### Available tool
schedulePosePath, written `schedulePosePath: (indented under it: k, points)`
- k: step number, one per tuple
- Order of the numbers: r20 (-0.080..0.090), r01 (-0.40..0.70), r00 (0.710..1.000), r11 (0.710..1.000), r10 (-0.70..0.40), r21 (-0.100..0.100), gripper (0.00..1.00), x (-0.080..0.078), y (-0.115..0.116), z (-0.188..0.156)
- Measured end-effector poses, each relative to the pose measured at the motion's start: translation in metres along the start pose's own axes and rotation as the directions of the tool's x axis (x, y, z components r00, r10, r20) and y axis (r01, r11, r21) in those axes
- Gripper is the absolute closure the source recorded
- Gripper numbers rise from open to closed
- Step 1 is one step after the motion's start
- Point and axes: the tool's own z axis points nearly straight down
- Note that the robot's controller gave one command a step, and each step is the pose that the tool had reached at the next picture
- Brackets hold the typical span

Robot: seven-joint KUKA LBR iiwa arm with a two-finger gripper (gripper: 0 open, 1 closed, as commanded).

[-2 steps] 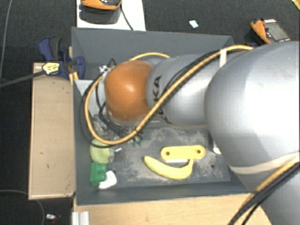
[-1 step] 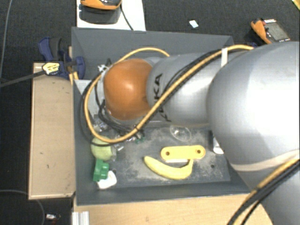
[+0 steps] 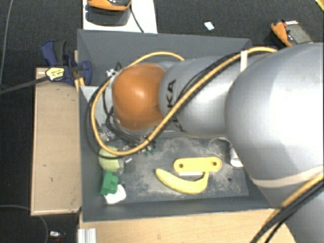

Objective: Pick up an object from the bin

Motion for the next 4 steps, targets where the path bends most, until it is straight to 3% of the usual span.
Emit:
schedulePosePath:
  k: [1, 2, 4]
  points:
    - [-0.008, 0.247, 0.969, 0.969, -0.247, 0.008, 0.00, -0.003, -0.006, 0.026]
    - [-0.002, -0.007, 1.000, 1.000, 0.006, -0.001, 1.00, -0.002, -0.003, 0.030]
    - [0.001, -0.009, 1.000, 1.000, 0.009, -0.002, 1.00, -0.002, -0.002, 0.015]
